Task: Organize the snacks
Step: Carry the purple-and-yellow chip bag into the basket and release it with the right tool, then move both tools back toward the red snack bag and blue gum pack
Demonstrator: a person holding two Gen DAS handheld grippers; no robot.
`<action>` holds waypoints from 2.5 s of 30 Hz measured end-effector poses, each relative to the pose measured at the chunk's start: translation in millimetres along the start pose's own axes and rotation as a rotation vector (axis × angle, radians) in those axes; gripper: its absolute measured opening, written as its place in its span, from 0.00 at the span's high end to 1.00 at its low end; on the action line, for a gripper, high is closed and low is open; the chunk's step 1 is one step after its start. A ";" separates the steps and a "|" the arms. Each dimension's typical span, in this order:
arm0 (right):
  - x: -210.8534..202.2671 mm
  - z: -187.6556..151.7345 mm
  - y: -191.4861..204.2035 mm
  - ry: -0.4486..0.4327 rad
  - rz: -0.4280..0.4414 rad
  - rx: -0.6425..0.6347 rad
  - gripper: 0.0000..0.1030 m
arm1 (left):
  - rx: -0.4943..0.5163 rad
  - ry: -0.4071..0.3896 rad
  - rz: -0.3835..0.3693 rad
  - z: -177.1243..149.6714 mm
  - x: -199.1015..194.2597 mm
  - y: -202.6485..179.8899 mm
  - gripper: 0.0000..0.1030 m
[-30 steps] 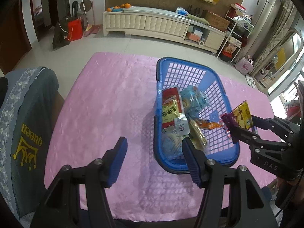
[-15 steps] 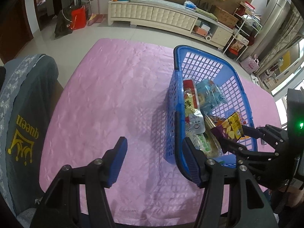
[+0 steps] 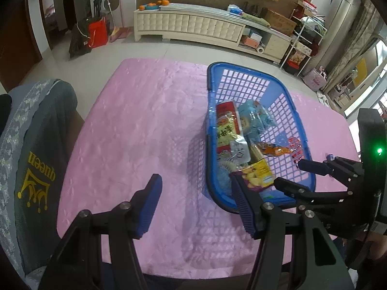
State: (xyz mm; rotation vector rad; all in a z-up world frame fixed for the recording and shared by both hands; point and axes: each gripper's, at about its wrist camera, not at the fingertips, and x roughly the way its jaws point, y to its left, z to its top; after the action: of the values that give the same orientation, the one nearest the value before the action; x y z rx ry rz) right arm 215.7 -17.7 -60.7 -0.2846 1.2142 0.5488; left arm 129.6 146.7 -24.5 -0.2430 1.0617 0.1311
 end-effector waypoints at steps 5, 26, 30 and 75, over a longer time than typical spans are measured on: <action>-23.6 -8.0 -13.5 -0.047 -0.011 0.024 0.37 | 0.028 -0.021 -0.001 -6.7 -14.8 -17.5 0.44; -102.2 -72.6 -100.6 -0.155 -0.100 0.195 0.37 | 0.229 -0.052 -0.078 -22.0 -26.8 -140.9 0.40; -108.5 -82.7 -117.0 -0.161 -0.116 0.224 0.37 | 0.258 -0.047 -0.086 -23.4 -22.3 -161.9 0.39; 13.4 -63.3 -278.5 -0.061 -0.079 0.413 0.37 | 0.150 0.205 0.003 35.0 191.3 -283.3 0.34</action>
State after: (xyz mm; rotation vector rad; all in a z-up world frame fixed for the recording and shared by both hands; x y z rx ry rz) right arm 318.9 -278.4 -116.9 0.0347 1.2205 0.2272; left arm 314.8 -119.7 -137.8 -0.1210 1.2701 0.0294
